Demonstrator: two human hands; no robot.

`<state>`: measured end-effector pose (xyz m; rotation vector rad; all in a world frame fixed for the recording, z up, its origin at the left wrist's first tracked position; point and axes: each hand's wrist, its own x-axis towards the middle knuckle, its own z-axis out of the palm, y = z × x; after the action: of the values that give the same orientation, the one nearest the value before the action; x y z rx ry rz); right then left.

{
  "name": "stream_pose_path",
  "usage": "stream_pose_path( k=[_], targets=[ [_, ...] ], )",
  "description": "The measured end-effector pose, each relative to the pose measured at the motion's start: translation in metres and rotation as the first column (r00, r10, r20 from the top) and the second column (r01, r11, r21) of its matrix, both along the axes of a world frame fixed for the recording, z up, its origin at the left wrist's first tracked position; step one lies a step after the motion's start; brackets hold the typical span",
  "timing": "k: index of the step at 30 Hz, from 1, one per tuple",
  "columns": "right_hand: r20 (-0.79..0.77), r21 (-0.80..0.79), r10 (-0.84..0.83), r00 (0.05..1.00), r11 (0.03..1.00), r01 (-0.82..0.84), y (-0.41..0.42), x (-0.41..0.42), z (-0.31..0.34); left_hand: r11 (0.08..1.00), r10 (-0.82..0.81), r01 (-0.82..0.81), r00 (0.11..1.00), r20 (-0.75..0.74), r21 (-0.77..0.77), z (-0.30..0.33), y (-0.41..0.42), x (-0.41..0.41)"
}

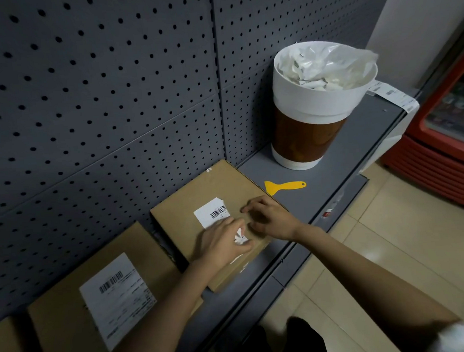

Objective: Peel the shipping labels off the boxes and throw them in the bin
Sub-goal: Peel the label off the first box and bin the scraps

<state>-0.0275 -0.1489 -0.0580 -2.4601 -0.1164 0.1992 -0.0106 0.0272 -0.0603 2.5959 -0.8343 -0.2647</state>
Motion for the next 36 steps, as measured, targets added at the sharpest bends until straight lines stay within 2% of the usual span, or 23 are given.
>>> stream_pose_path(
  k=[19,23,28,36],
  targets=[
    [-0.021,0.017,0.003,1.000,1.000,-0.003,-0.001,0.000,0.001,1.000,-0.024,0.024,0.997,0.078,-0.002,-0.011,0.006,-0.007],
    [-0.031,0.014,0.007,0.999,1.000,-0.007,-0.001,0.000,0.003,0.998,-0.015,0.018,0.999,0.048,-0.059,-0.012,0.010,-0.006],
    [-0.022,0.015,0.007,1.000,1.000,-0.006,0.000,-0.001,0.002,0.999,-0.024,0.021,0.997,0.074,0.030,-0.010,0.009,-0.007],
    [-0.034,0.005,0.002,0.999,1.000,-0.002,0.000,0.000,0.000,0.999,-0.052,0.052,0.997,0.065,-0.001,-0.012,0.010,-0.007]
  ],
)
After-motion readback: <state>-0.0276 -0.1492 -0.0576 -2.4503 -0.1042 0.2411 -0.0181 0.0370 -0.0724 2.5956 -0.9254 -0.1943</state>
